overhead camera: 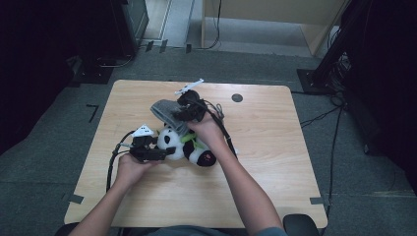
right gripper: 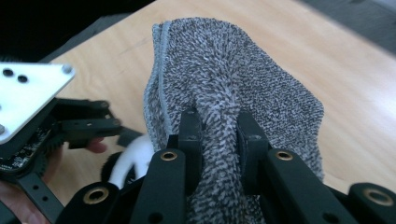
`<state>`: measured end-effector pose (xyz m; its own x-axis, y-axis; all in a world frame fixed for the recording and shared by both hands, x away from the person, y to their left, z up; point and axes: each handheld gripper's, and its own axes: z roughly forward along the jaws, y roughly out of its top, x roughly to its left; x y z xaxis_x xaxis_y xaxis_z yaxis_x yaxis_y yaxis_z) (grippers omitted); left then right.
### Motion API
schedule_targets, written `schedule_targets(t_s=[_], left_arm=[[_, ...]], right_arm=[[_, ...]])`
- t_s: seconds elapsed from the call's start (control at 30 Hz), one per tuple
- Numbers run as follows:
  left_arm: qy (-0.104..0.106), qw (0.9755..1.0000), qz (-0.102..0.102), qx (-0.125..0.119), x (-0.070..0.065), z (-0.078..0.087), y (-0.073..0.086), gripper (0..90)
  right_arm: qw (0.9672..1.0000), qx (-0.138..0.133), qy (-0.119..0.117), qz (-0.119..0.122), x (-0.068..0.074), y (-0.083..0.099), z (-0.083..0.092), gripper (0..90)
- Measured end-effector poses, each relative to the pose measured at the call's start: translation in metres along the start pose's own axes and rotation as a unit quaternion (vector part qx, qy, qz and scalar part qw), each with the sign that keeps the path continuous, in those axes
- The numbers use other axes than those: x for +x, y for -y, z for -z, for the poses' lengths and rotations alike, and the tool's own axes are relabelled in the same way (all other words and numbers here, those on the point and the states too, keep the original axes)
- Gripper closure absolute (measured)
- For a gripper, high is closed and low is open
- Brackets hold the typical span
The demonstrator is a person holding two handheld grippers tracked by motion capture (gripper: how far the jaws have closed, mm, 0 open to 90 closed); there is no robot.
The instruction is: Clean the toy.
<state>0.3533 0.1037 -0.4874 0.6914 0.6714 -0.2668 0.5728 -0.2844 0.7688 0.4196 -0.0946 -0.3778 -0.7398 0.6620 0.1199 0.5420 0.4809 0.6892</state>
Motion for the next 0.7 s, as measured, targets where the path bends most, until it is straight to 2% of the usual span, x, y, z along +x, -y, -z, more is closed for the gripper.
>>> schedule_targets(t_s=[0.07,0.1,0.13,0.2,0.33,0.4,0.5,0.6,0.7], left_arm=[[-0.001,1.0000,-0.003,0.003,0.000,0.000,0.000,22.9],[-0.001,1.0000,-0.004,0.006,0.001,0.000,0.000,23.0],[0.000,1.0000,-0.002,0.008,0.001,0.000,0.001,23.1],[0.003,1.0000,0.002,0.007,0.003,0.000,0.000,24.4],[-0.001,1.0000,0.005,0.004,0.002,-0.001,-0.003,28.5],[0.002,0.9999,0.010,0.003,0.003,-0.001,-0.003,29.8],[0.004,0.9999,0.010,0.003,0.004,-0.001,-0.003,30.2],[0.004,0.9999,0.010,0.002,0.003,-0.001,-0.003,30.4],[0.003,1.0000,0.008,0.001,0.003,-0.001,-0.003,30.6]], right_arm=[[0.9995,0.019,-0.022,0.006,0.006,0.001,-0.014,77.0],[0.9987,0.040,-0.030,0.010,0.008,0.003,-0.021,76.9],[0.9979,0.056,-0.028,0.016,0.010,0.005,-0.028,76.8],[0.9983,0.048,-0.027,0.017,0.008,0.007,-0.030,76.7],[0.9986,0.052,-0.005,0.006,-0.004,0.010,-0.030,77.1],[0.9983,0.056,0.018,0.003,-0.011,0.012,-0.029,77.4],[0.9980,0.057,0.017,-0.022,-0.022,0.017,-0.028,77.4],[0.9962,0.071,0.043,-0.025,-0.029,0.019,-0.026,77.5],[0.9951,0.080,0.045,-0.037,-0.037,0.021,-0.025,77.5]])
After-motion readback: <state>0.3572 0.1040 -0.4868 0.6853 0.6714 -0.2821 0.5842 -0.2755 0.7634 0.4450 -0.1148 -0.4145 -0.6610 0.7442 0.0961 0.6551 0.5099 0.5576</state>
